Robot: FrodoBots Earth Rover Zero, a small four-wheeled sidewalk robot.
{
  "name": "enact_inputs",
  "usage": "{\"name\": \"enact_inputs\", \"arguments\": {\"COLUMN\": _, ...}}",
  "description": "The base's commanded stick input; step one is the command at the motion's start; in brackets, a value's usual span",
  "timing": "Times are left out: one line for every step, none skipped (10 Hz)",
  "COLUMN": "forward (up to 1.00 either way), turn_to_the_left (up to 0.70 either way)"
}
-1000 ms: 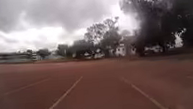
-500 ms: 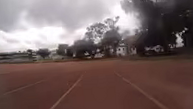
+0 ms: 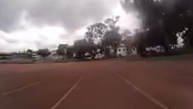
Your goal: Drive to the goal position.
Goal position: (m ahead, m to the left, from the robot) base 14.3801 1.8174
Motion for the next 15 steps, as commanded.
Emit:
{"name": "enact_inputs", "arguments": {"forward": 0.7, "turn_to_the_left": 0.0}}
{"name": "enact_inputs", "arguments": {"forward": 0.7, "turn_to_the_left": 0.0}}
{"name": "enact_inputs", "arguments": {"forward": 0.7, "turn_to_the_left": 0.0}}
{"name": "enact_inputs", "arguments": {"forward": 0.7, "turn_to_the_left": 0.0}}
{"name": "enact_inputs", "arguments": {"forward": 0.7, "turn_to_the_left": 0.0}}
{"name": "enact_inputs", "arguments": {"forward": 0.7, "turn_to_the_left": 0.0}}
{"name": "enact_inputs", "arguments": {"forward": 0.7, "turn_to_the_left": 0.0}}
{"name": "enact_inputs", "arguments": {"forward": 0.7, "turn_to_the_left": 0.0}}
{"name": "enact_inputs", "arguments": {"forward": 0.7, "turn_to_the_left": 0.0}}
{"name": "enact_inputs", "arguments": {"forward": 0.7, "turn_to_the_left": 0.0}}
{"name": "enact_inputs", "arguments": {"forward": 0.7, "turn_to_the_left": 0.0}}
{"name": "enact_inputs", "arguments": {"forward": 0.7, "turn_to_the_left": 0.0}}
{"name": "enact_inputs", "arguments": {"forward": 0.7, "turn_to_the_left": 0.0}}
{"name": "enact_inputs", "arguments": {"forward": 0.7, "turn_to_the_left": 0.0}}
{"name": "enact_inputs", "arguments": {"forward": 0.7, "turn_to_the_left": 0.0}}
